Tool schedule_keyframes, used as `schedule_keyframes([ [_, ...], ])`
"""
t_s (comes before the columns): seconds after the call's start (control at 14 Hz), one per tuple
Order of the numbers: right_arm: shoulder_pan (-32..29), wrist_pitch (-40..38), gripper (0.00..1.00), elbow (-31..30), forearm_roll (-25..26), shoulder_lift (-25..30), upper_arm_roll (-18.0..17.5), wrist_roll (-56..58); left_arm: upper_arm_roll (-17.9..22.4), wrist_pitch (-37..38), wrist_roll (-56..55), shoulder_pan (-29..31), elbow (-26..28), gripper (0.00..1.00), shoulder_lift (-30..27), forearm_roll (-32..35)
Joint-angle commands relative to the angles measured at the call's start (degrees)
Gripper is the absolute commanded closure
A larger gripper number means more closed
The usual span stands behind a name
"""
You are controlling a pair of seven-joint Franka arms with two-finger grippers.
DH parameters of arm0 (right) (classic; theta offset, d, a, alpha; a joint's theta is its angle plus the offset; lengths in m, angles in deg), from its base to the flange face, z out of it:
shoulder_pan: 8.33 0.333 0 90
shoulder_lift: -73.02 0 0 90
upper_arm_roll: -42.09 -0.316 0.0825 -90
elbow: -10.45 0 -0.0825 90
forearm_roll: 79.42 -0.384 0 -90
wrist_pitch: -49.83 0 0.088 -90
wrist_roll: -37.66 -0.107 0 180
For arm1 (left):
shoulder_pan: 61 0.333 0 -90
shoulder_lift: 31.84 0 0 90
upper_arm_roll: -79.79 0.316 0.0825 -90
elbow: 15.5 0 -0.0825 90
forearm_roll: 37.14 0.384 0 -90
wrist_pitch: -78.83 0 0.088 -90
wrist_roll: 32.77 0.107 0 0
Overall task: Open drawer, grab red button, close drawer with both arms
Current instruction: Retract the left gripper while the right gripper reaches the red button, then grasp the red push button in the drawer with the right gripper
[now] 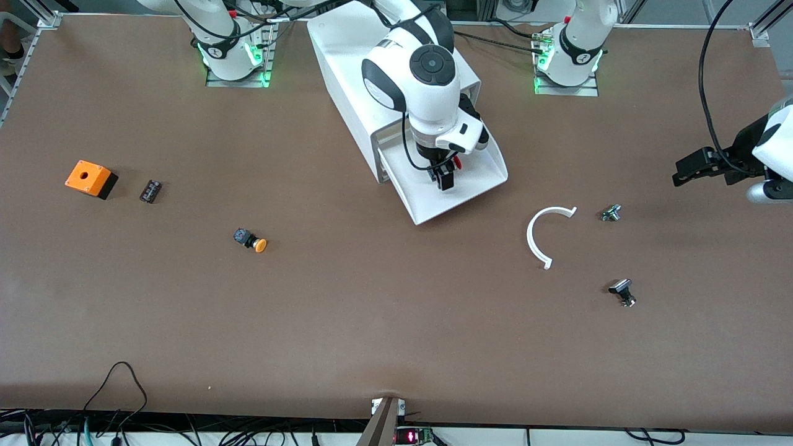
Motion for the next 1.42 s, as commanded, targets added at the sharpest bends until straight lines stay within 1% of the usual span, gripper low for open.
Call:
schedule_keyframes([
  [0.0,0.89,-0.06,0.00,-0.30,1.15,-0.66,0.08,0.90,0.28,-0.32,-2.40,-0.21,-0.06,0.00,-0.22,-0.84],
  [0.36,1.67,0.82,0.00,-0.31,1.15,-2.33,0.16,0.28,0.37,0.03,-2.32,-0.21,-0.15,0.00,-0.22,-0.76],
  [0.71,1.94,0.82,0.01,-0.39,0.71,-2.42,0.08,-0.42,0.37,0.21,-2.40,-0.30,-0.33,0.00,-0.13,-0.76],
  [0.78,1.94,0.91,0.02,-0.39,0.71,-2.42,0.08,-0.86,0.37,0.21,-2.40,-0.30,-0.33,0.00,-0.13,-0.76],
  [0.85,1.94,0.91,0.06,-0.39,0.71,-2.42,0.08,-0.86,0.28,0.21,-2.40,-0.30,-0.33,0.00,-0.13,-0.76],
  [1.0,2.12,0.91,0.25,-0.39,0.71,-2.42,0.08,-0.95,0.28,0.21,-2.40,-0.30,-0.42,0.00,-0.13,-0.76],
  [1.07,2.55,0.83,0.32,-0.39,0.71,-2.42,0.08,-0.95,0.28,0.21,-2.49,-0.30,-0.42,0.00,-0.13,-0.76],
  [1.21,2.99,0.82,0.43,-0.39,0.71,-2.42,0.08,-1.47,0.28,0.21,-2.40,-0.30,-0.59,0.00,0.04,-0.67],
  [1.35,4.83,0.91,0.49,-0.39,1.23,-2.42,0.34,-4.62,0.28,0.30,-2.40,-0.30,-0.68,0.00,0.22,-0.67],
])
